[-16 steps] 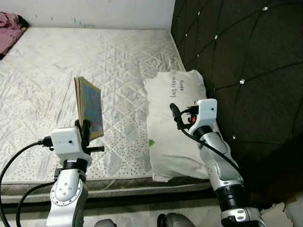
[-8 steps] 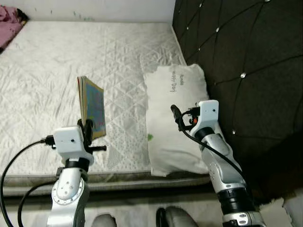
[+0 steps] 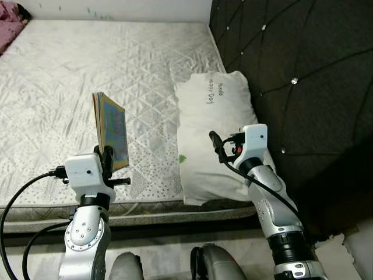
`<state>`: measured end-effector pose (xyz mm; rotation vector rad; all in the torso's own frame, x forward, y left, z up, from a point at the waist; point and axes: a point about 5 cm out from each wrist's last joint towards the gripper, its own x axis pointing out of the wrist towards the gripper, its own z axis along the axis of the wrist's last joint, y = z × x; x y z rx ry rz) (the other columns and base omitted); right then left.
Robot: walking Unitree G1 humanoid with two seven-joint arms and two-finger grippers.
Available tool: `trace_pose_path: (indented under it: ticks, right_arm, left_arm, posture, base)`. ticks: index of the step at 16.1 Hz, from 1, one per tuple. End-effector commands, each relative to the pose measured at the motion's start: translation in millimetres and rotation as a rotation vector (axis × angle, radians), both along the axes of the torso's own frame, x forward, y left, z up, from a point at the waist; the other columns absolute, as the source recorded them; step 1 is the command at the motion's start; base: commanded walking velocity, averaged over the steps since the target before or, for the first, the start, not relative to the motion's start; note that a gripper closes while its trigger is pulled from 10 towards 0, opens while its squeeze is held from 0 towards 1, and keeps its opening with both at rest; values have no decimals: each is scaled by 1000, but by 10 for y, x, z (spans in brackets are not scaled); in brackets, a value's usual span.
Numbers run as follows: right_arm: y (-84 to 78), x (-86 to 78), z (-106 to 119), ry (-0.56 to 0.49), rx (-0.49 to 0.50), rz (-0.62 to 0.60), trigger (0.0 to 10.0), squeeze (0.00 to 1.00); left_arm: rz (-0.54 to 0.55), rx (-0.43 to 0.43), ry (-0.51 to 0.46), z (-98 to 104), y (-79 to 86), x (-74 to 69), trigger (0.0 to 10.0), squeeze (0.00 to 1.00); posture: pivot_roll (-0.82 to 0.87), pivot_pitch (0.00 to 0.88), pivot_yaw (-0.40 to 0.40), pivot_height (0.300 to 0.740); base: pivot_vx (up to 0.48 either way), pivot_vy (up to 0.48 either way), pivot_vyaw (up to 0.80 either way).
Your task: Clean up the room
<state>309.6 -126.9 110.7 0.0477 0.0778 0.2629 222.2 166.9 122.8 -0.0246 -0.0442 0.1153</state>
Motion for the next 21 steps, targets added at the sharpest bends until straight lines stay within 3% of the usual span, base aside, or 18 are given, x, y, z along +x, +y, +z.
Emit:
trace_pose_path:
  ticks: [1, 3, 7, 21]
  right_arm:
    - [19, 13, 51, -21, -11, 20, 10000, 0]
    - [29, 13, 50, -20, -15, 30, 10000, 0]
    - [28, 17, 50, -18, -22, 37, 10000, 0]
    - [100, 61, 40, -21, -40, 78, 10000, 0]
  left_arm:
    - [20, 6, -40, 92, 18, 21, 10000, 0]
    - [24, 5, -40, 91, 18, 22, 10000, 0]
    - [36, -3, -40, 90, 21, 23, 10000, 0]
    - [78, 13, -40, 85, 64, 61, 10000, 0]
  posture:
    - [-7, 128, -33, 687]
    - [-8, 128, -37, 683]
    - [-9, 128, -40, 624]
    - [0, 107, -53, 624]
  base:
    - [0, 0, 0]
    - [0, 0, 0]
    - [0, 0, 0]
    - [0, 0, 0]
